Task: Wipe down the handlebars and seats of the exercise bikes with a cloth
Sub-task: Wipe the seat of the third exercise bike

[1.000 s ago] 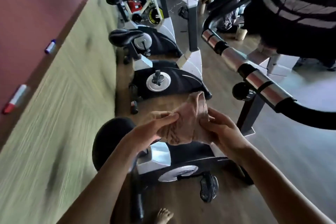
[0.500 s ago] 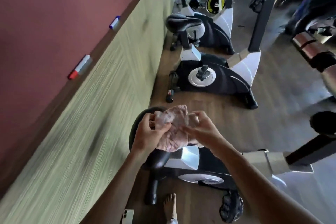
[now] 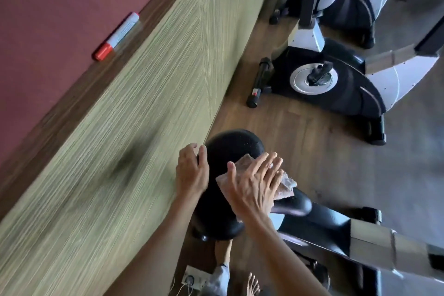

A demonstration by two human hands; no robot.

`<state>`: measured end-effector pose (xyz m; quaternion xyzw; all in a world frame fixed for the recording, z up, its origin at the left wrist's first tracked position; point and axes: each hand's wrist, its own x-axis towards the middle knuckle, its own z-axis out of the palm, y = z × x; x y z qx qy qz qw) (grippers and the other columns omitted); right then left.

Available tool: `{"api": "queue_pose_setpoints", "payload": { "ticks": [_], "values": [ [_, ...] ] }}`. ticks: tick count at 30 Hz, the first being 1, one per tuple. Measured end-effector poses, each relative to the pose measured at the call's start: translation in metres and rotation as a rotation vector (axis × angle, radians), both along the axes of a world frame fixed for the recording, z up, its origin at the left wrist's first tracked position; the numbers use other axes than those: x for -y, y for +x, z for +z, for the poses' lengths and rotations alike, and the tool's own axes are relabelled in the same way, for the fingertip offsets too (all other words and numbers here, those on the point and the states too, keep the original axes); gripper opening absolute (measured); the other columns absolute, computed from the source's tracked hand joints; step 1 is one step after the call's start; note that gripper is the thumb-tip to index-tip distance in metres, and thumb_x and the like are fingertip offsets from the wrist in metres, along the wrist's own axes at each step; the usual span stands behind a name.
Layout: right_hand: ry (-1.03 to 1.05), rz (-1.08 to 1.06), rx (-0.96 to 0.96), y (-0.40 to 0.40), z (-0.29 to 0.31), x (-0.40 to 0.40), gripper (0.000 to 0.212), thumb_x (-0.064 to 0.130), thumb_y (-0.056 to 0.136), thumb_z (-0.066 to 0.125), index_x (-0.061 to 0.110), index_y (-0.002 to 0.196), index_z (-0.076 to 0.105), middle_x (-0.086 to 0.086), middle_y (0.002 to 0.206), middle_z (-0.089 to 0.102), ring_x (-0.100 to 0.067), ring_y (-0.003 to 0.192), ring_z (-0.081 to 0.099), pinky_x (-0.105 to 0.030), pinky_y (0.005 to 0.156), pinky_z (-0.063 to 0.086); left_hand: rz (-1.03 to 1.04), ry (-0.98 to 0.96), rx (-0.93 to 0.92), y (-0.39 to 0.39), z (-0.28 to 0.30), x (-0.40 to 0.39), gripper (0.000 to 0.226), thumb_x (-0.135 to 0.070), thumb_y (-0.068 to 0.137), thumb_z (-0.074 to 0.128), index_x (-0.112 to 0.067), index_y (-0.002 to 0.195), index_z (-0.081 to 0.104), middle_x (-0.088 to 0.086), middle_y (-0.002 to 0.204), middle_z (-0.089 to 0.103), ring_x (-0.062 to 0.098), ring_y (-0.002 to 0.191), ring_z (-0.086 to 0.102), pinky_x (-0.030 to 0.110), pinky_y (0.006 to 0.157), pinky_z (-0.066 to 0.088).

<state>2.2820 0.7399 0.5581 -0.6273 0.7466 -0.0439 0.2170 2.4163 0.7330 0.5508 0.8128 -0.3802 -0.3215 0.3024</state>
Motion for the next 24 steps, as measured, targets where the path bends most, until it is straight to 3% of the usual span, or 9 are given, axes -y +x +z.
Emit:
{"api": "queue_pose_setpoints", "payload": {
  "ticks": [5,8,10,12,14,17,20,22,24],
  "values": [
    [-0.037,0.092,-0.117,0.006,-0.019,0.047,0.099,0.067,0.092,0.014,-0.006,0.159,0.007,-0.029,0.166,0.010,-0.040,0.156,0.008,-0.050,0.127,0.011,0.006,-0.050,-0.001,-0.008,-0.017,0.011,0.047,-0.041,0.110,0.026,-0.014,0.138,0.053,0.001,0.132,0.060,0.016,0.117,0.056,0.020,0.087,0.036],
    [-0.023,0.290,-0.104,0.015,-0.023,0.085,0.091,0.062,0.097,0.018,-0.002,0.159,0.006,-0.025,0.167,0.010,-0.037,0.156,0.009,-0.047,0.127,0.011,0.102,-0.127,-0.047,-0.008,-0.019,0.008,0.047,-0.041,0.111,0.025,-0.017,0.142,0.052,-0.011,0.131,0.056,-0.014,0.104,0.045,-0.001,0.082,0.033],
    [-0.069,0.480,-0.108,0.028,-0.024,0.105,0.084,0.060,0.100,0.021,0.000,0.158,0.017,-0.020,0.165,0.022,-0.034,0.154,0.017,-0.045,0.127,0.013,0.116,-0.174,-0.047,-0.009,-0.022,0.007,0.047,-0.041,0.111,0.025,-0.017,0.141,0.052,-0.016,0.126,0.053,-0.024,0.097,0.045,-0.006,0.081,0.032],
    [-0.113,0.699,-0.100,0.037,-0.024,0.119,0.076,0.059,0.101,0.024,0.006,0.155,0.030,-0.014,0.162,0.033,-0.031,0.150,0.026,-0.044,0.126,0.017,0.142,-0.235,-0.061,-0.008,-0.027,0.007,0.046,-0.039,0.111,0.026,-0.014,0.138,0.053,-0.011,0.128,0.058,-0.026,0.103,0.048,-0.003,0.085,0.034],
    [-0.136,0.823,-0.065,0.035,-0.026,0.124,0.072,0.057,0.104,0.025,0.009,0.157,0.031,-0.011,0.166,0.026,-0.027,0.155,0.019,-0.042,0.127,0.013,0.156,-0.265,-0.068,-0.007,-0.031,0.005,0.047,-0.040,0.110,0.026,-0.013,0.136,0.054,-0.004,0.130,0.062,-0.015,0.104,0.053,0.003,0.089,0.039],
    [-0.134,0.635,-0.042,0.022,-0.027,0.118,0.082,0.060,0.102,0.019,0.003,0.161,0.012,-0.015,0.170,0.004,-0.025,0.158,-0.005,-0.040,0.128,-0.002,0.176,-0.297,-0.073,-0.008,-0.031,0.004,0.053,-0.045,0.107,0.024,-0.012,0.134,0.055,0.000,0.128,0.064,-0.001,0.109,0.056,0.022,0.096,0.047],
    [-0.098,0.513,-0.118,0.029,-0.028,0.115,0.081,0.061,0.102,0.025,-0.001,0.153,0.027,-0.022,0.158,0.033,-0.032,0.151,0.019,-0.042,0.126,0.012,0.223,-0.365,-0.065,-0.009,-0.031,0.005,0.060,-0.050,0.105,0.023,-0.010,0.133,0.056,-0.002,0.127,0.064,-0.004,0.112,0.057,0.019,0.098,0.046],
    [-0.141,0.627,-0.095,0.040,-0.028,0.116,0.072,0.060,0.101,0.029,0.004,0.145,0.042,-0.018,0.145,0.050,-0.031,0.139,0.036,-0.042,0.120,0.024,0.255,-0.422,-0.075,-0.007,-0.034,0.005,0.062,-0.052,0.104,0.024,-0.008,0.132,0.058,-0.003,0.125,0.065,-0.007,0.113,0.057,0.012,0.094,0.043],
    [-0.172,0.807,-0.056,0.043,-0.026,0.113,0.071,0.064,0.098,0.031,0.010,0.141,0.049,-0.013,0.140,0.055,-0.028,0.134,0.041,-0.041,0.117,0.030,0.277,-0.464,-0.103,-0.006,-0.035,0.003,0.063,-0.055,0.103,0.026,-0.008,0.130,0.058,-0.002,0.123,0.066,0.003,0.115,0.060,0.021,0.095,0.047]
  ]
}}
